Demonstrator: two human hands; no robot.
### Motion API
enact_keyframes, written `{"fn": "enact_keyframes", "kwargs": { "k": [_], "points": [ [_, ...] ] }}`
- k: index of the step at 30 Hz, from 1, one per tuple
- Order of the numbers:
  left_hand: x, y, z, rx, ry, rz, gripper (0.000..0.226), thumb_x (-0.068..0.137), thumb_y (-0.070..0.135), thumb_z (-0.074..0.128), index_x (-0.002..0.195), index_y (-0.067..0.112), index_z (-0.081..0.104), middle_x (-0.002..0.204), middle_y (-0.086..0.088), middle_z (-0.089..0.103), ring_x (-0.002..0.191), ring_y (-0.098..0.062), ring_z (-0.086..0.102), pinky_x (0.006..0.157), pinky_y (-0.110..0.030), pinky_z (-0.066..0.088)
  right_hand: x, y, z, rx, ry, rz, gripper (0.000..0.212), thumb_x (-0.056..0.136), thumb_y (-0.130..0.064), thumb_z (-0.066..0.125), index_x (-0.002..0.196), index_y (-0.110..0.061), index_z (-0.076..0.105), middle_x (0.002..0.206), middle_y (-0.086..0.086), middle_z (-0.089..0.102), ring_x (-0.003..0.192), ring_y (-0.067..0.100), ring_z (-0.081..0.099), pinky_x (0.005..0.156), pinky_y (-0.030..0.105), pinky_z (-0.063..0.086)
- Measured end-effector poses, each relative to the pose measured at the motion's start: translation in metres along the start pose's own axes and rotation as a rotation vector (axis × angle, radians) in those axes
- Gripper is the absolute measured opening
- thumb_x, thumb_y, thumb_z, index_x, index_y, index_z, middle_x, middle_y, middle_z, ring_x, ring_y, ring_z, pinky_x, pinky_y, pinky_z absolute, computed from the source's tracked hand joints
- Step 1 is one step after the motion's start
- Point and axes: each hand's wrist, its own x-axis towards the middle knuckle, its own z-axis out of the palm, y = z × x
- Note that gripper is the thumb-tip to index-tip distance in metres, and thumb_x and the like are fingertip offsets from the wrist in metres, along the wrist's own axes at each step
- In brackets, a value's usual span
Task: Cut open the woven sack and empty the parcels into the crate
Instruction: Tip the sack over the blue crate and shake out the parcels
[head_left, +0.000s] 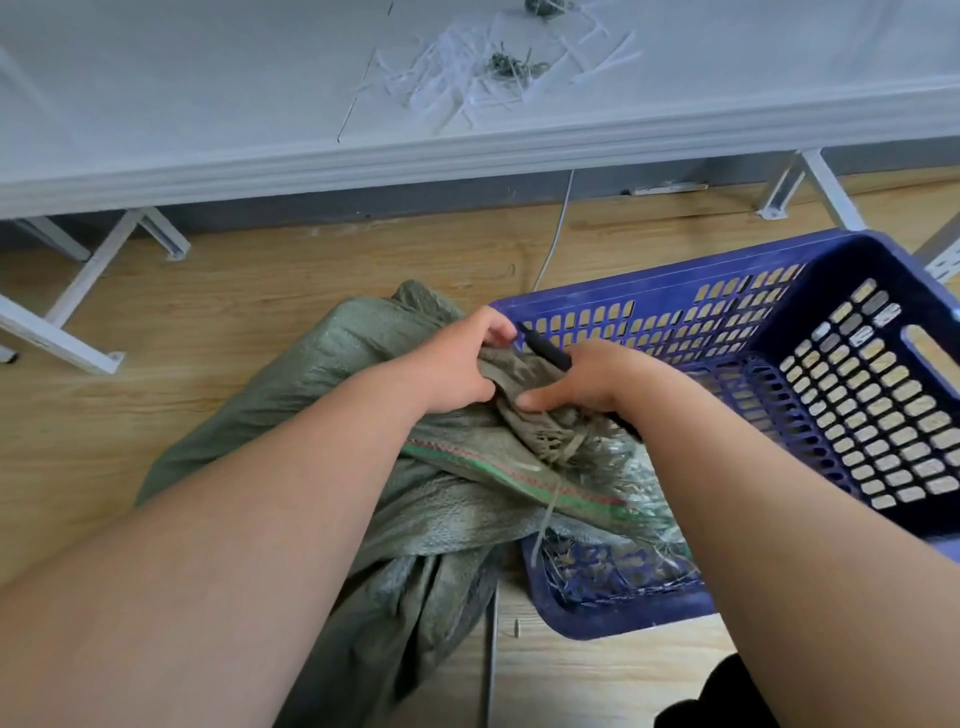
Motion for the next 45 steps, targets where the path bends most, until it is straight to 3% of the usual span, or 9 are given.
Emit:
{"fn": "enact_keyframes", "kwargs": {
  "k": [4,9,12,21,25,28,32,36,45],
  "points": [
    [0.006,0.006,-0.008,0.529,-0.015,-0.027,0.091,0.074,0.049,0.073,0.148,0.033,0.022,0.153,0.003,0.032,0.141,-0.018,0.028,0.116,-0.04,0.011,0.003,0.025,-0.021,0.031,0.376,0.191,0.06,0.071,-0.052,0.076,0.113,-0.013,0.061,0.087,0.007,0.057,0.077,0.025,0.052,0.067,0.03,0.042],
    [0.006,0.014,0.003,0.505,-0.144,-0.026,0.113,0.061,0.065,0.075,0.15,0.037,0.012,0.157,0.004,0.022,0.144,-0.022,0.02,0.111,-0.045,0.018,0.0,0.047,-0.025,0.035,0.442,0.288,0.05,0.079,-0.039,0.073,0.118,-0.011,0.06,0.089,0.011,0.058,0.081,0.03,0.054,0.068,0.034,0.044],
    [0.006,0.009,0.015,0.657,-0.016,-0.017,0.069,0.077,0.045,0.073,0.139,0.034,0.046,0.138,-0.002,0.049,0.129,-0.027,0.041,0.103,-0.041,0.036,-0.009,0.031,-0.028,-0.048,0.334,0.227,0.058,0.073,-0.036,0.079,0.119,-0.009,0.057,0.099,0.012,0.061,0.085,0.028,0.057,0.069,0.033,0.045],
    [0.012,-0.003,0.011,0.08,0.241,-0.167,0.024,0.083,0.011,0.062,0.098,0.024,0.074,0.098,-0.005,0.073,0.094,-0.022,0.065,0.083,-0.032,0.051,-0.03,-0.039,0.003,0.175,0.311,-0.198,0.093,0.061,-0.043,0.085,0.14,-0.018,0.043,0.13,0.003,0.057,0.12,0.023,0.054,0.092,0.031,0.044],
    [-0.003,-0.013,-0.012,-0.331,-0.06,-0.134,0.039,0.081,-0.005,0.069,0.119,0.001,0.063,0.117,-0.013,0.066,0.1,-0.013,0.061,0.088,-0.017,0.05,-0.011,-0.024,0.038,0.028,0.23,0.018,0.057,0.076,-0.028,0.077,0.125,-0.014,0.054,0.118,0.01,0.062,0.11,0.029,0.059,0.084,0.033,0.048],
    [-0.018,-0.031,-0.045,-0.308,0.103,-0.153,0.04,0.083,0.002,0.07,0.122,0.007,0.062,0.121,-0.008,0.065,0.098,-0.009,0.061,0.075,0.0,0.044,0.001,-0.017,0.046,0.016,0.304,0.069,0.033,0.084,-0.015,0.062,0.117,-0.016,0.061,0.095,0.01,0.059,0.091,0.03,0.058,0.072,0.032,0.045],
    [-0.043,-0.084,-0.09,0.084,0.089,-0.46,0.054,0.09,0.019,0.065,0.141,0.023,0.046,0.146,-0.003,0.045,0.129,-0.019,0.045,0.105,-0.025,0.03,0.006,-0.018,0.043,0.008,0.34,0.074,0.031,0.085,-0.012,0.058,0.116,-0.017,0.061,0.079,0.008,0.054,0.079,0.029,0.053,0.07,0.036,0.049],
    [-0.056,-0.121,-0.096,-0.149,-0.165,-0.666,0.063,0.091,0.027,0.064,0.146,0.03,0.034,0.153,0.004,0.032,0.138,-0.021,0.033,0.109,-0.042,0.031,0.01,-0.026,0.044,-0.027,0.348,0.089,0.031,0.085,-0.011,0.055,0.114,-0.016,0.06,0.082,0.01,0.056,0.086,0.033,0.058,0.073,0.038,0.049],
    [-0.033,-0.136,-0.056,-0.06,0.456,-0.494,0.009,0.086,0.022,0.07,0.081,0.022,0.062,0.079,-0.002,0.059,0.075,-0.02,0.052,0.067,-0.025,0.032,0.018,-0.031,0.051,-0.048,0.353,0.165,0.029,0.083,-0.009,0.054,0.11,-0.019,0.059,0.09,0.011,0.057,0.084,0.031,0.055,0.067,0.036,0.042]
  ]
}}
